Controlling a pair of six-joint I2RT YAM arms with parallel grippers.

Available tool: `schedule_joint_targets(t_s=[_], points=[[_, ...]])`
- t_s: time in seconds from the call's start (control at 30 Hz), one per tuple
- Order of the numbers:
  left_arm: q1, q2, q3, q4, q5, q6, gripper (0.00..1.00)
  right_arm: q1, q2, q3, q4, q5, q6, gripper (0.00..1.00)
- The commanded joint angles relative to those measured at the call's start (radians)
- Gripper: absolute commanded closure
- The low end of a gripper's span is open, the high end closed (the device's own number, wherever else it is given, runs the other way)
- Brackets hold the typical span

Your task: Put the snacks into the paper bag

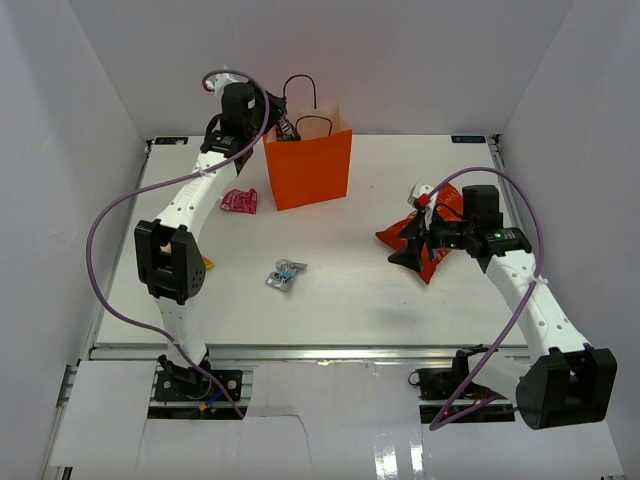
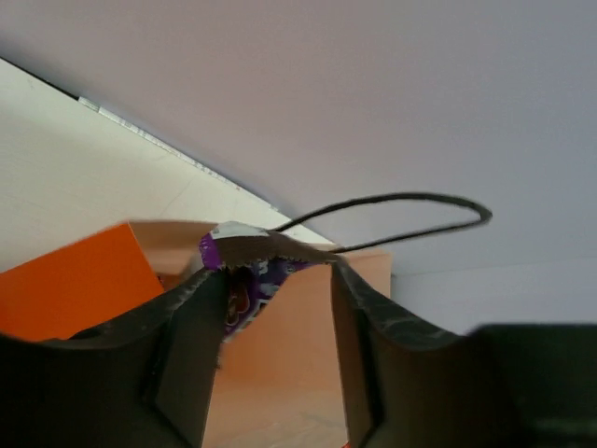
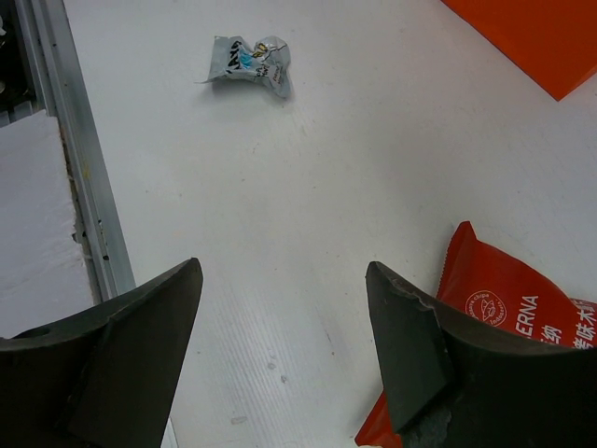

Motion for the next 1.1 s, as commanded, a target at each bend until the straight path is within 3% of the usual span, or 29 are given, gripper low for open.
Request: schedule_joint_targets(t_s=[0.0, 0.1, 0.23, 0.3, 0.37, 0.4, 0.5, 0.57, 0.7, 0.87, 1.07], points=[[-0.006, -0.077, 0.002, 0.028, 0.032, 0.008, 0.40, -0.005, -0.013, -0.006, 0.027, -0.031, 0.009, 0.23], [-0.006, -0.084, 0.020, 0.029, 0.065, 0.022, 0.25, -0.005, -0.013, -0.003, 0.022, -0.035, 0.007, 0.23], [-0.008, -0.096, 0.109, 0.029, 0.119, 0.066, 0.15, -0.002, 0.002, 0.015, -0.031, -0.058, -0.054, 0.22], [-0.008, -0.121, 0.131, 0.031, 0.172, 0.105, 0.13, 0.004, 0.039, 0.041, -0.120, -0.141, -0.236, 0.21], [-0.006, -0.152, 0.123, 0.033, 0.211, 0.132, 0.13, 0.032, 0.089, 0.099, -0.319, -0.198, -0.421, 0.21], [-0.006, -0.200, 0.107, 0.034, 0.222, 0.186, 0.13, 0.065, 0.108, 0.133, -0.377, -0.198, -0.602, 0.20], [-0.003, -0.355, -0.036, 0.025, 0.199, 0.271, 0.08, 0.119, 0.165, 0.158, -0.537, -0.161, -0.906, 0.20], [-0.002, -0.455, -0.201, -0.022, 0.161, 0.301, 0.03, 0.199, 0.201, 0.179, -0.530, -0.082, -0.965, 0.19], [0.023, -0.726, -0.531, -0.138, 0.040, 0.327, 0.02, 0.363, 0.304, 0.268, -0.459, 0.086, -1.002, 0.18], [0.033, -1.115, -0.927, -0.306, 0.013, 0.228, 0.02, 0.522, 0.517, 0.466, -0.401, 0.242, -0.988, 0.18], [0.035, -1.481, -1.133, -0.533, 0.001, 0.038, 0.02, 0.660, 0.709, 0.579, -0.245, 0.388, -0.895, 0.16]])
